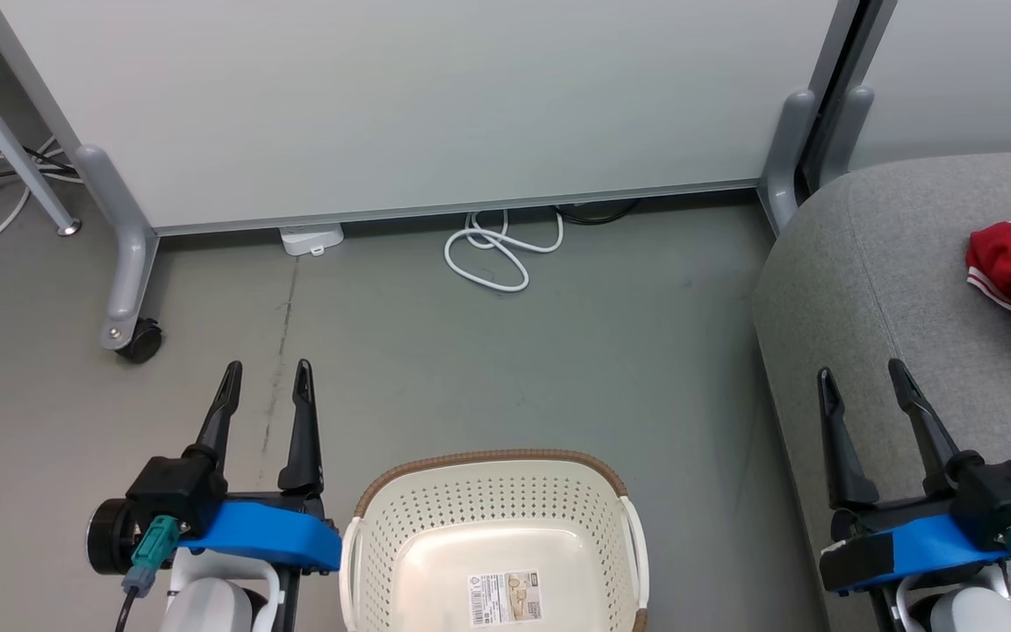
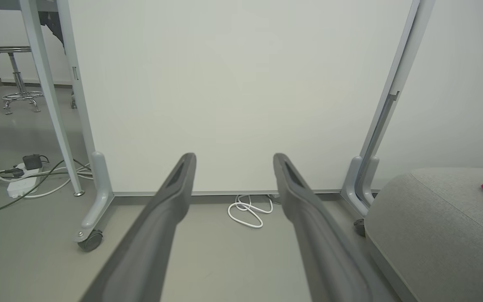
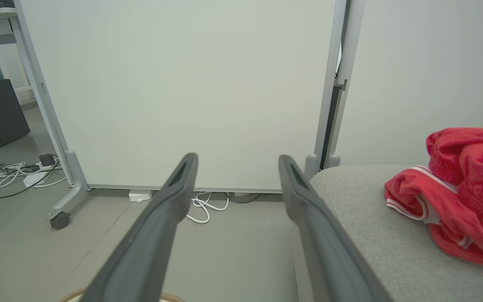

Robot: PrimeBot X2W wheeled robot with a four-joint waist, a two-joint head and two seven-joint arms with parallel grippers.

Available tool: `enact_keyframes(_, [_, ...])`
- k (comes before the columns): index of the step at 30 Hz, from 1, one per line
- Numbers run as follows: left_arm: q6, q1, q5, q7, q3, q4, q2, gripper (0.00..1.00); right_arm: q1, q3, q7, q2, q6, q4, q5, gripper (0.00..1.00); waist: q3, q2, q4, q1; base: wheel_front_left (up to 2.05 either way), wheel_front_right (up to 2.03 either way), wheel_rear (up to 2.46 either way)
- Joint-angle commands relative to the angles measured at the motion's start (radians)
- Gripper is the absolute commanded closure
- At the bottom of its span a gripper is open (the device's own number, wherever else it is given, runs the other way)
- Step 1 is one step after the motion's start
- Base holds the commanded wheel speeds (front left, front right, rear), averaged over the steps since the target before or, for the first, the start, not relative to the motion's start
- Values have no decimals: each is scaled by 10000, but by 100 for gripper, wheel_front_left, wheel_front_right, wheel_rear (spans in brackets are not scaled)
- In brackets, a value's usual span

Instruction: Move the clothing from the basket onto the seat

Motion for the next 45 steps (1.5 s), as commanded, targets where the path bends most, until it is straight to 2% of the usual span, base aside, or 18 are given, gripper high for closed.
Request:
enact_keyframes(1, [7,-77,73,-48,58,8,0,0,106,-4,-4,34,1,-1,-43,0,7,-1,6,1,0,0,0])
enact_keyframes(2, [12,-84,121,-50,79,2,-8,0,109,-1,-4,40,1,4,-39,0,6,-1,13,1,0,0,0])
enact_keyframes(3, [-1,-13,63,0,63,-2,-15,100,0,-2,0,10,0,5,2,100,6,-1,13,1,0,0,0])
enact_keyframes(7, [-18,255,1,63,69,320,-54,100,65,4,19,37,0,363,33,100,2,-1,16,1,0,0,0])
enact_keyframes(25, [-123,306,-3469,982,573,62,-66,100,6,-138,958,48,0,449,3848,100,-122,-1,-50,1,0,0,0])
enact_keyframes(45, [-213,372,-6271,1706,956,-165,-75,100,-38,-231,1692,58,1,517,6921,100,-245,-1,-116,1,0,0,0])
